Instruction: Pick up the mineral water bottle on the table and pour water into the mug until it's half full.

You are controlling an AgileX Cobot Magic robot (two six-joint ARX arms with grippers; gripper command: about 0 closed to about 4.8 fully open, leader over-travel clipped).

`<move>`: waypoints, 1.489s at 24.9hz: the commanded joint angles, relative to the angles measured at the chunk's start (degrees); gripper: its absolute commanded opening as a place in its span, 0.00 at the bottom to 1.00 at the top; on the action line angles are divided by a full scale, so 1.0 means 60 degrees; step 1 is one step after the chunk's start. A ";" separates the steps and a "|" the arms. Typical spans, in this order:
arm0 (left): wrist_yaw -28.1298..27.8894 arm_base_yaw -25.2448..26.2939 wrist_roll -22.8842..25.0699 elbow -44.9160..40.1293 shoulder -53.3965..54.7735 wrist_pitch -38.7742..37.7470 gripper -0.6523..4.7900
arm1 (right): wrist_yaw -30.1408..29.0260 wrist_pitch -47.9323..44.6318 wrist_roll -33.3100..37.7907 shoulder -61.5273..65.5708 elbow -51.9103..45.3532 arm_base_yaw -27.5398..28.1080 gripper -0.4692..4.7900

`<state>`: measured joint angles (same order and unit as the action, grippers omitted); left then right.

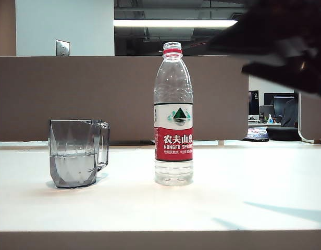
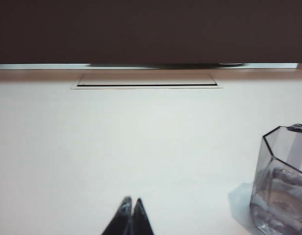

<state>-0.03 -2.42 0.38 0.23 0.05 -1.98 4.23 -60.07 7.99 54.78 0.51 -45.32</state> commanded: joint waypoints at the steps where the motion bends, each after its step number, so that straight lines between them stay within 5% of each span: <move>1: 0.0022 0.0182 0.0004 0.0033 0.0004 0.0128 0.11 | -0.0062 0.0583 0.0175 -0.0933 -0.0080 -0.0015 0.42; 3: 0.0044 0.0189 0.0004 0.0033 0.0004 0.0124 0.11 | -0.0055 0.1461 0.0171 -0.1872 -0.0080 -0.0015 0.17; 5: 0.0044 0.0182 0.0004 0.0033 0.0004 0.0124 0.11 | -0.0044 0.2095 0.0168 -0.2758 -0.0076 -0.0011 0.09; 13: 0.0040 0.0182 0.0004 0.0033 0.0004 0.0124 0.11 | 0.0015 0.4098 0.0168 -0.5515 -0.0076 -0.0011 0.09; 25: 0.0044 0.0182 0.0004 0.0033 0.0004 0.0124 0.11 | 0.0018 0.4266 0.0164 -0.7246 -0.0076 -0.0011 0.09; 28: 0.0044 0.0182 0.0004 0.0033 0.0004 0.0128 0.11 | 0.0018 0.4448 -0.0885 -0.7402 -0.0076 0.0066 0.09; 37: 0.0040 0.0182 0.0004 0.0033 0.0004 0.0124 0.11 | -0.3843 0.5370 0.0550 -0.7858 -0.0080 0.5909 0.09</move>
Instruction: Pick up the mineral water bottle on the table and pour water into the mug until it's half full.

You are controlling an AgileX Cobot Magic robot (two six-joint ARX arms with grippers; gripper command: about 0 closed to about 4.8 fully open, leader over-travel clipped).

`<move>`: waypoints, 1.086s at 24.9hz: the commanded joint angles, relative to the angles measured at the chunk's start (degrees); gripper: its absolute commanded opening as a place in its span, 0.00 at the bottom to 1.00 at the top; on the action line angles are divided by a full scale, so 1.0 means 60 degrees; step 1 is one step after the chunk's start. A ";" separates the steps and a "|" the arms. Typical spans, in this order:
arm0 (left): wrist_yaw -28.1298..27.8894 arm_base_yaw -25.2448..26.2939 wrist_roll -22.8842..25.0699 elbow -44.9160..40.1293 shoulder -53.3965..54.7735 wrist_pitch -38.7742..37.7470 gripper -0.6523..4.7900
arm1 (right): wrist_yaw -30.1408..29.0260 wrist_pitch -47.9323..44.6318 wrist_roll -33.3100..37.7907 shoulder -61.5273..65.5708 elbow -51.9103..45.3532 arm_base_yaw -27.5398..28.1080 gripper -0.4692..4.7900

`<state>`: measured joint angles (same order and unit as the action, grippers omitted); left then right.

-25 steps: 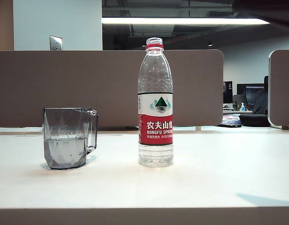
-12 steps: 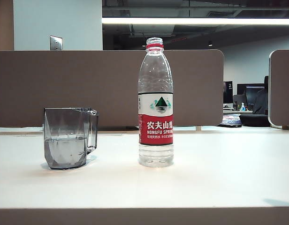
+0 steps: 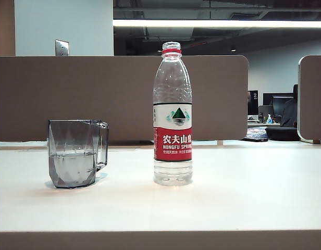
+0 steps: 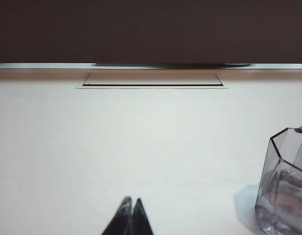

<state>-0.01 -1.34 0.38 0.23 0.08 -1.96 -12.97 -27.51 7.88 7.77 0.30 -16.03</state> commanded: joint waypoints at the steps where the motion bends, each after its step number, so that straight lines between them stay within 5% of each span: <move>1: 0.0040 0.0004 0.0004 0.0033 0.0000 0.0120 0.11 | -0.1107 0.0375 0.0663 -0.0310 -0.0044 0.1829 0.09; 4: 0.0036 0.0004 0.0004 0.0033 0.0000 0.0120 0.11 | -0.0474 0.1920 0.0342 -0.1362 -0.0040 0.2444 0.09; 15: 0.0040 -0.0004 0.0004 0.0033 0.0000 0.0120 0.11 | 0.2422 0.3639 -0.0645 -0.1300 -0.0040 0.2626 0.09; 27: 0.0036 -0.0004 0.0004 0.0033 0.0000 0.0120 0.11 | 0.2535 0.3734 -0.0827 -0.1300 -0.0040 0.2616 0.09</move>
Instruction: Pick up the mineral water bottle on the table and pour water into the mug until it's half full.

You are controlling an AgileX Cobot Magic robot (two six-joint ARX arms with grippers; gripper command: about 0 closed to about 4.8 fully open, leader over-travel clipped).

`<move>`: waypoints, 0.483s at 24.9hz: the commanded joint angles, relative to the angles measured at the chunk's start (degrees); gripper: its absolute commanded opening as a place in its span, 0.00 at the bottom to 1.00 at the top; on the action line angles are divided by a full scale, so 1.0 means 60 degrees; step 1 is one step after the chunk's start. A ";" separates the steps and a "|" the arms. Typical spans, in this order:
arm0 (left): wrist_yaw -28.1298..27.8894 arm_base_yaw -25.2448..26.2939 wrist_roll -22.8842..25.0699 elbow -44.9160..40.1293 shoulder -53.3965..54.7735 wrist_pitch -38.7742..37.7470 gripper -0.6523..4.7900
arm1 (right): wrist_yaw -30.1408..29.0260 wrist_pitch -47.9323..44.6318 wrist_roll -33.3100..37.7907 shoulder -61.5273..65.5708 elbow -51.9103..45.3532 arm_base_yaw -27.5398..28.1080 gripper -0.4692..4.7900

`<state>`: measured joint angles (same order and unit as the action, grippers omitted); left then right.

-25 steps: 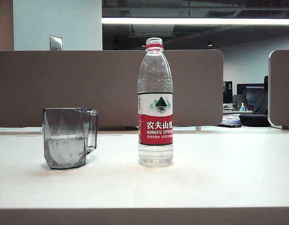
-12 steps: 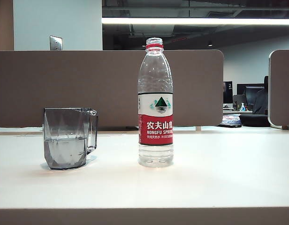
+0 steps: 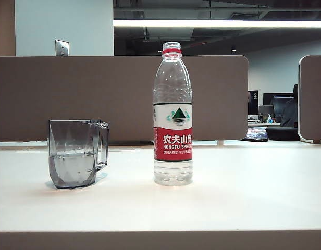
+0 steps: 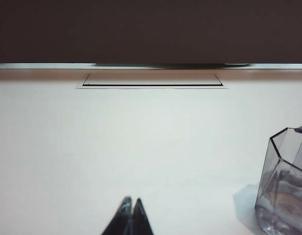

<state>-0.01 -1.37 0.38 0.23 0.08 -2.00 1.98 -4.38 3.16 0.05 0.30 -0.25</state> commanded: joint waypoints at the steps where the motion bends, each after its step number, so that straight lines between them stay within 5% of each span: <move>1: 0.0036 0.0000 0.0004 0.0033 0.0000 0.0128 0.11 | 0.0047 -0.0084 -0.0040 -0.0015 -0.0040 -0.0015 0.09; 12: 0.0040 0.0000 0.0004 0.0033 0.0000 0.0128 0.11 | 0.0146 0.0164 -0.0069 -0.0015 -0.0040 -0.0015 0.09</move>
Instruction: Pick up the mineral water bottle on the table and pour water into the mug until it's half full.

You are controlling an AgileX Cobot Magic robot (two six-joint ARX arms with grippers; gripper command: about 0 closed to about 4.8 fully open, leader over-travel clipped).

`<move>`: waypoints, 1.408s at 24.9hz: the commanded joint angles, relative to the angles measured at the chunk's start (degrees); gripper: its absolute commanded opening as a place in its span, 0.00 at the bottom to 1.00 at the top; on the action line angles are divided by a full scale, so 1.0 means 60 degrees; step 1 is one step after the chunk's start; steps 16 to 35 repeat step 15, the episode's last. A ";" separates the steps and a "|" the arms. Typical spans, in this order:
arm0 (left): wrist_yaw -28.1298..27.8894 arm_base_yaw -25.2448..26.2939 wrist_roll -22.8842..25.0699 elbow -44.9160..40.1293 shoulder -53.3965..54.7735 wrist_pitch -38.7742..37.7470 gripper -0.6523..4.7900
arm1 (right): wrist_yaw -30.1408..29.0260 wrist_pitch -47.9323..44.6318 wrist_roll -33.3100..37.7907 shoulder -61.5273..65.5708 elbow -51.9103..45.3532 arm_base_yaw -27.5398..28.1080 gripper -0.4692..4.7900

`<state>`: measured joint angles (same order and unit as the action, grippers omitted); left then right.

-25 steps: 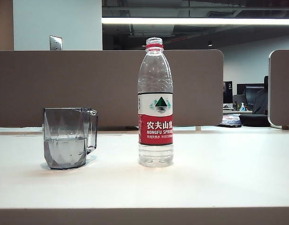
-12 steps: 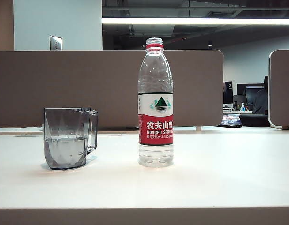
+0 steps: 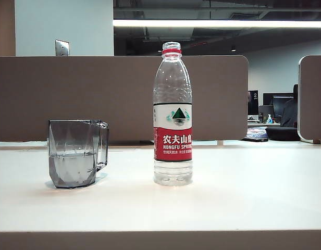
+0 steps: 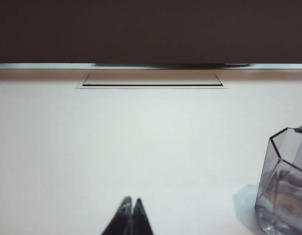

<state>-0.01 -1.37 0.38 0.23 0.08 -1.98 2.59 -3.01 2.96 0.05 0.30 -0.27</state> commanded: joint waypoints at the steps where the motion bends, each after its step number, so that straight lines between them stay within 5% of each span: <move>1: 0.0036 0.0000 0.0004 0.0033 0.0000 0.0124 0.11 | 0.0044 -0.0033 -0.0036 -0.0015 -0.0040 -0.0007 0.09; 35: 0.0036 0.0000 0.0004 0.0033 0.0000 0.0124 0.11 | 0.0044 0.0011 -0.0036 -0.0015 -0.0040 -0.0011 0.09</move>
